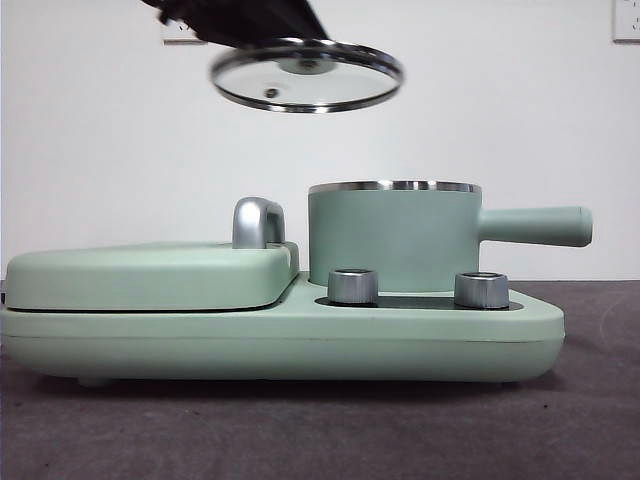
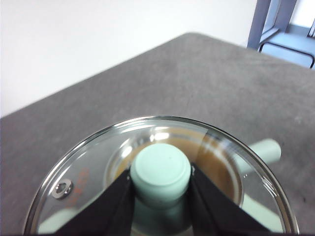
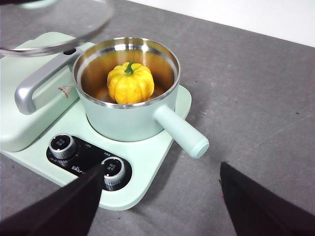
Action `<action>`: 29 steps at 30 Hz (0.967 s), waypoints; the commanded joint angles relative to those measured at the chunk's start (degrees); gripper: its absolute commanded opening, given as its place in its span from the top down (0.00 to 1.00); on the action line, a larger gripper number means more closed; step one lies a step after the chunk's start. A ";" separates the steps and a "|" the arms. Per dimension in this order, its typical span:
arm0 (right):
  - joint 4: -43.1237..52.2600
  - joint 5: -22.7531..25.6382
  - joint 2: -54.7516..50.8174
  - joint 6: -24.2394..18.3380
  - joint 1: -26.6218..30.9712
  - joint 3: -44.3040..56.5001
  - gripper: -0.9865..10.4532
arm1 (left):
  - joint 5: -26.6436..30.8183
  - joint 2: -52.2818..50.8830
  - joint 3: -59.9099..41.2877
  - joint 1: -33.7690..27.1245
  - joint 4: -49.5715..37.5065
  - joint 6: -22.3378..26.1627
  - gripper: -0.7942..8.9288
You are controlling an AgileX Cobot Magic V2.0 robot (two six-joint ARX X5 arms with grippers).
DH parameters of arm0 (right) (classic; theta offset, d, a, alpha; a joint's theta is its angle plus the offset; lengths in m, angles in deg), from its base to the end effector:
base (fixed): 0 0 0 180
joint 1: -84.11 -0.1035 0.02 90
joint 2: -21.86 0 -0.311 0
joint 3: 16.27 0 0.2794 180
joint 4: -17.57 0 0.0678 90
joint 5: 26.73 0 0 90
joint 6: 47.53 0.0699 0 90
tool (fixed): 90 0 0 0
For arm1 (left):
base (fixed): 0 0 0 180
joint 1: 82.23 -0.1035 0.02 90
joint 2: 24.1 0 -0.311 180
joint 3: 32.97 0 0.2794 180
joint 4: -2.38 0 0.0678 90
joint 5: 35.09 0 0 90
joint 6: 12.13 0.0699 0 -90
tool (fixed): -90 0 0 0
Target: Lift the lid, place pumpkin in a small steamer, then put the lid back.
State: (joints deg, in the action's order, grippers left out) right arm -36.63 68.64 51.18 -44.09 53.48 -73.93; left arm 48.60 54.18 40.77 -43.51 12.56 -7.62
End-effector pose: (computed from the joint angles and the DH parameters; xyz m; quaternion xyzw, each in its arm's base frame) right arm 0.1052 0.0547 0.3285 -0.0406 0.2191 0.2066 0.9527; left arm 0.2824 -0.2363 0.3510 0.0718 0.1080 -0.3843 0.9141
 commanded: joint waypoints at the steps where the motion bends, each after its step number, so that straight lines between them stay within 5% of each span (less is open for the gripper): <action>1: 0.09 0.15 0.13 0.42 -0.35 -0.04 0.60 | -0.15 2.75 1.09 1.29 -6.58 0.28 0.90; 15: -1.57 0.28 0.13 0.44 -0.35 -0.04 0.60 | -0.11 13.60 2.95 2.19 -16.87 0.33 0.90; 29: -2.49 0.77 0.13 0.44 -0.35 -0.04 0.60 | -1.40 21.53 9.03 2.19 -18.34 0.37 0.90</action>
State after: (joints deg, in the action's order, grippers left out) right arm -39.40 69.29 51.18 -44.11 53.48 -73.93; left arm 47.42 75.08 47.74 -41.83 -3.92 -7.62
